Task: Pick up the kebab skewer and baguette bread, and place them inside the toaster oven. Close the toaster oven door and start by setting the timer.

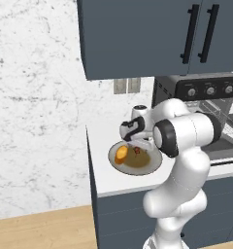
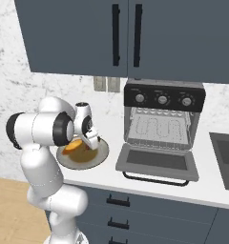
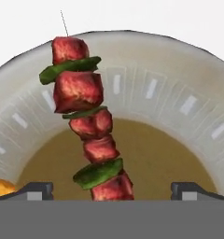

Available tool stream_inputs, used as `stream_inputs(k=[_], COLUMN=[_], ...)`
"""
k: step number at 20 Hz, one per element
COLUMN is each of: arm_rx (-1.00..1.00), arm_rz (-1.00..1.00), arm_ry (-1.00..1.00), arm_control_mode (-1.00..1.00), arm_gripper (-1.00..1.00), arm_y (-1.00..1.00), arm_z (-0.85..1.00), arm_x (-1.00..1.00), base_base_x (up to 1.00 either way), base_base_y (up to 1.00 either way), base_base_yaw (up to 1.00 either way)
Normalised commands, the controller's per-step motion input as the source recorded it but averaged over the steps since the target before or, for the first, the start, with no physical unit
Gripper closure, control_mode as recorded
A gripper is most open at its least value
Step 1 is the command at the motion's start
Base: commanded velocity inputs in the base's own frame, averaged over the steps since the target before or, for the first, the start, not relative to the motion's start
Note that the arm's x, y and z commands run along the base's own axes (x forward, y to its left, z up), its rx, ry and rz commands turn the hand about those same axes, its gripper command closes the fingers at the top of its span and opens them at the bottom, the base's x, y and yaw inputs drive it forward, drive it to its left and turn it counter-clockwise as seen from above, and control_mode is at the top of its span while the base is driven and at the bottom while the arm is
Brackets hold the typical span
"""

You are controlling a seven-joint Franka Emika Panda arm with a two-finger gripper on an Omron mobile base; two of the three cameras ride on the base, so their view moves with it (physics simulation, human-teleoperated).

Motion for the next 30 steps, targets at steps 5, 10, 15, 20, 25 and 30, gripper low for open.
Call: stream_inputs(k=[5, 10, 15, 20, 25, 30], arm_rx=[0.0, 0.0, 0.0, 0.0, 0.12, 0.18], arm_rz=[-0.13, -0.12, -0.11, -0.09, 0.0, 0.17], arm_ry=[0.04, 0.04, 0.01, 0.0, -0.04, -0.05], arm_control_mode=[-1.0, -1.0, -1.0, -1.0, -1.0, -1.0], arm_gripper=[-1.0, -1.0, 1.0, 1.0, 1.0, 1.0], arm_y=[0.0, 0.0, -0.03, -0.29, -0.51, -0.31], arm_z=[-0.24, -0.22, -0.22, -0.31, 0.38, 1.0], arm_x=[0.27, 0.06, -0.01, -0.31, -0.49, -0.6], base_base_x=[0.0, 0.0, 0.0, 0.0, 0.0, 0.0], base_base_y=[0.0, 0.0, 0.0, 0.0, 0.0, 0.0], base_base_yaw=[0.0, 0.0, 0.0, 0.0, 0.0, 0.0])
